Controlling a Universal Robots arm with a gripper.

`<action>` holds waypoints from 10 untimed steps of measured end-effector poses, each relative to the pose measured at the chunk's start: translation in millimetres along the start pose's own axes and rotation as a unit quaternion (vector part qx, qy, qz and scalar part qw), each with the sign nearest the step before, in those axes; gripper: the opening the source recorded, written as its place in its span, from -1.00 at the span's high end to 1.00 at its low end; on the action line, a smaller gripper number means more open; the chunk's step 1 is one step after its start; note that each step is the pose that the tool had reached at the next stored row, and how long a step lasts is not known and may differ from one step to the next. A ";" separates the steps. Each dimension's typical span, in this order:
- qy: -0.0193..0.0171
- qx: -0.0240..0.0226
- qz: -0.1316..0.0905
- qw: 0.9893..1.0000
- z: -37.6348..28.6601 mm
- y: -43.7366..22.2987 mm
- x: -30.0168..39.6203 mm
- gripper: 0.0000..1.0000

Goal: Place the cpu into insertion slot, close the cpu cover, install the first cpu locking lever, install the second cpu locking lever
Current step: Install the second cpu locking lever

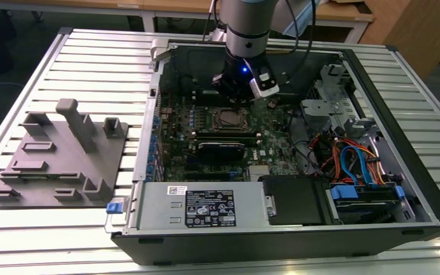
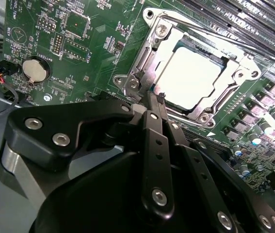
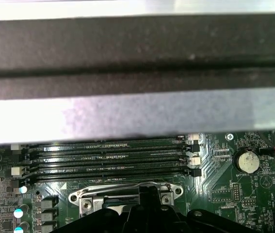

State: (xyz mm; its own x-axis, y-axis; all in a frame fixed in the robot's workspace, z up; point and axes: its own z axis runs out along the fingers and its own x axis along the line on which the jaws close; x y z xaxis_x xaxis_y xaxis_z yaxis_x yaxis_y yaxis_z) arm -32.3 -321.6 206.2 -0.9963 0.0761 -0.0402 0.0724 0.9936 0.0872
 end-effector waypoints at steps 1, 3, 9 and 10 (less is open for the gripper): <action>0.000 0.000 0.000 1.000 0.0 0.0 0.0 0.80; 0.000 0.000 0.000 1.000 0.0 -0.1 0.0 0.80; 0.000 0.000 0.000 1.000 -0.1 -0.1 0.0 0.80; 0.000 0.000 0.000 1.000 -0.8 -0.2 0.0 0.80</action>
State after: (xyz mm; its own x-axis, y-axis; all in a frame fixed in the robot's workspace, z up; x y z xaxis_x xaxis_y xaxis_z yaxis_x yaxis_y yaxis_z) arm -32.3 -321.9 206.9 -0.9963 0.0761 -0.0400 0.0724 0.9936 0.0868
